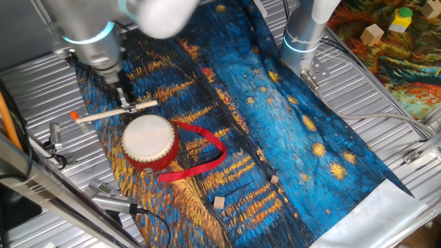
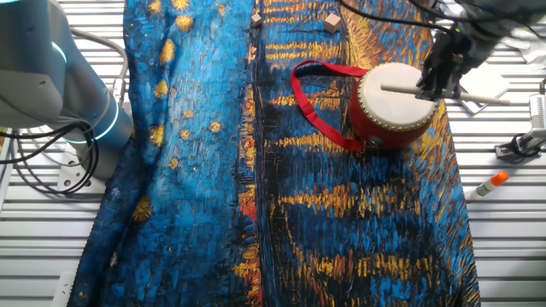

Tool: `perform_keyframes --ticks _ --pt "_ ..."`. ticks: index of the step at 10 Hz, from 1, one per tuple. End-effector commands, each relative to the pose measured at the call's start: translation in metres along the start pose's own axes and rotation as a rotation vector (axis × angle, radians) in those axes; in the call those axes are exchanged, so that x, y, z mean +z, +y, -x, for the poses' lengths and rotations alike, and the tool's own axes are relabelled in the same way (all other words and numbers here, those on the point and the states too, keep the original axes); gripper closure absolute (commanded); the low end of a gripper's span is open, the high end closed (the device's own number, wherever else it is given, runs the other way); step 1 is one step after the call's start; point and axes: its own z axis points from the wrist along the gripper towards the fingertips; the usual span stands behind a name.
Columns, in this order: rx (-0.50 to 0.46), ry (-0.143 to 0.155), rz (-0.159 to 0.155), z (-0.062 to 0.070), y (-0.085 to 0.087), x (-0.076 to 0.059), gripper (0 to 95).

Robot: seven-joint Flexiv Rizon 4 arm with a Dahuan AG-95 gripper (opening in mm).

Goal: Play the drum

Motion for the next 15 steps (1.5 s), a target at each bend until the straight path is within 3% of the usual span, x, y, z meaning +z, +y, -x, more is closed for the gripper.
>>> perform_keyframes --ticks 1,6,7,8,10,15 --pt "0.008 0.042 0.035 -0.002 0.0 0.0008 95.0" --pt "0.001 0.03 0.016 -0.002 0.0 0.0008 95.0" --pt "-0.011 0.008 -0.016 -0.002 0.0 0.0008 95.0" --pt "-0.031 -0.027 -0.112 -0.002 0.0 0.0008 95.0" --pt "-0.028 -0.046 -0.106 -0.002 0.0 0.0008 95.0" --pt "-0.01 -0.049 -0.103 -0.002 0.0 0.0008 95.0"
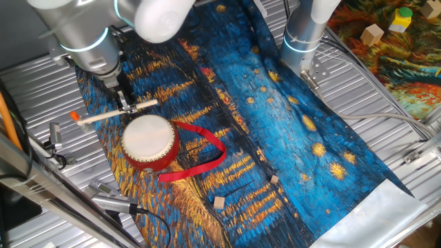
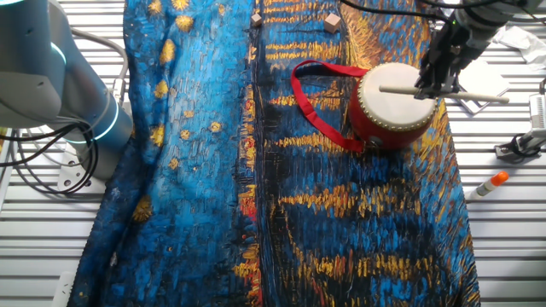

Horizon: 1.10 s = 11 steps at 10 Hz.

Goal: Play the drum

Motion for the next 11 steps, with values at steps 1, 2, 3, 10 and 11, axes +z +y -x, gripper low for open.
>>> perform_keyframes --ticks 1,2,3,10,11 --pt "0.006 0.009 0.006 0.0011 0.0006 -0.0006 95.0" --pt "0.013 0.009 0.008 0.0011 0.0006 -0.0006 95.0" --pt "0.022 0.009 0.007 0.0011 0.0006 -0.0006 95.0" --pt "0.028 0.005 0.008 0.0011 0.0006 -0.0006 95.0" --pt "0.026 0.004 0.008 0.0011 0.0006 -0.0006 95.0"
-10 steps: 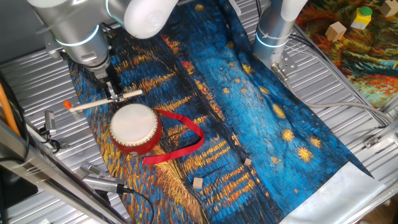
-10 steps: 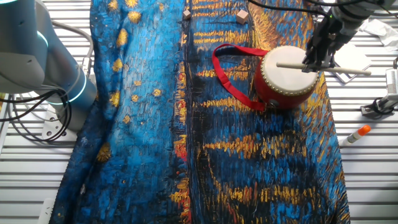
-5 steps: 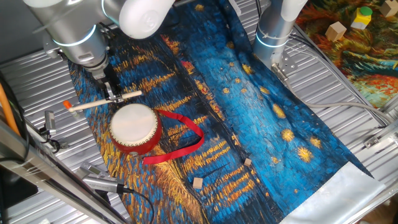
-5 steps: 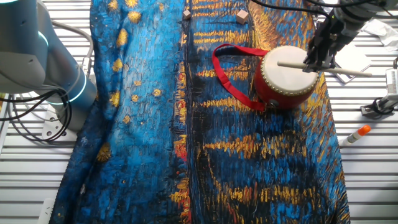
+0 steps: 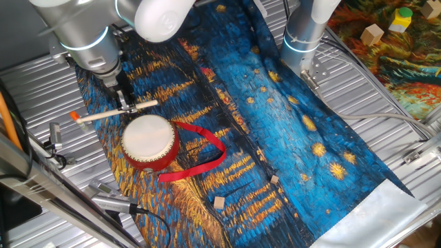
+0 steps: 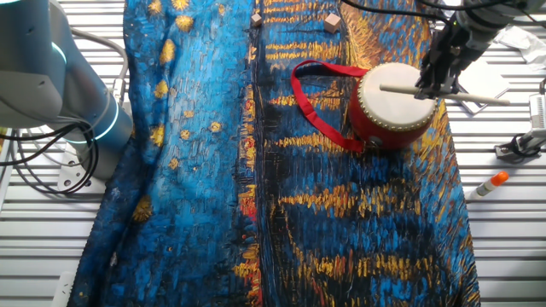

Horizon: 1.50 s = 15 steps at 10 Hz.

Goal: Play the drum

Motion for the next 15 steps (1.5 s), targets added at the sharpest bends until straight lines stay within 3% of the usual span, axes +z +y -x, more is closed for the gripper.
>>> perform_keyframes --ticks 1,6,8,10,15 --pt "-0.003 -0.001 0.001 -0.0001 -0.0002 0.0 95.0" --pt "-0.007 -0.004 0.003 -0.0001 -0.0002 0.0 95.0" --pt "0.003 -0.039 -0.002 -0.0001 -0.0002 0.0 95.0" --pt "0.002 -0.045 -0.004 -0.0001 -0.0002 0.0 95.0" --pt "-0.019 -0.027 0.0 -0.0001 -0.0002 0.0 95.0"
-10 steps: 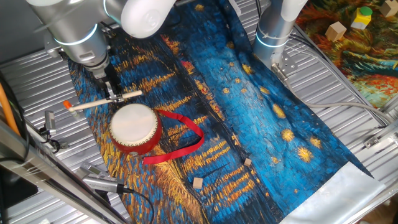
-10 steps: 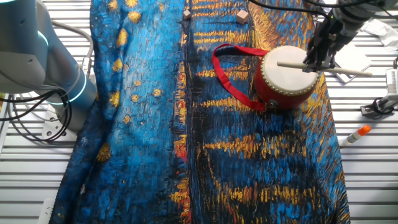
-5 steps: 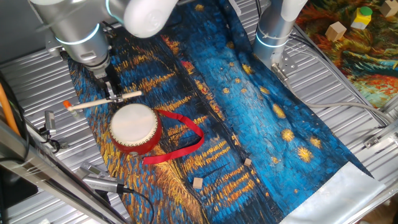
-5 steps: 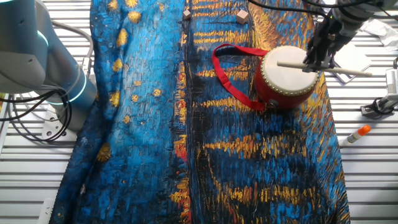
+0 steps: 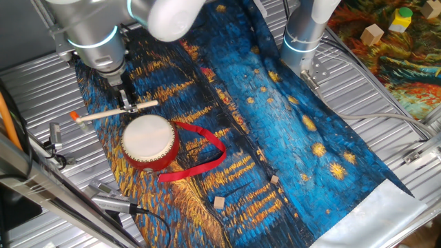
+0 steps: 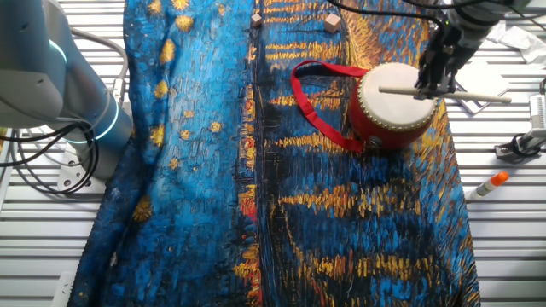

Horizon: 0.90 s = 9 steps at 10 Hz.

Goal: Play the drum

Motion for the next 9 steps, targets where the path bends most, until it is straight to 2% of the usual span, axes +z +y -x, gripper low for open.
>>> perform_keyframes --ticks 1,2,4,8,9 --pt "-0.008 0.0 -0.011 -0.0001 0.0006 0.0001 95.0" --pt "-0.01 0.002 -0.019 -0.0001 0.0006 0.0001 95.0" --pt "-0.034 -0.003 -0.069 -0.0001 0.0006 0.0001 95.0" --pt "-0.044 0.012 -0.067 0.0001 0.0011 0.0005 95.0" --pt "-0.044 0.011 -0.06 0.0008 0.0082 0.0048 95.0"
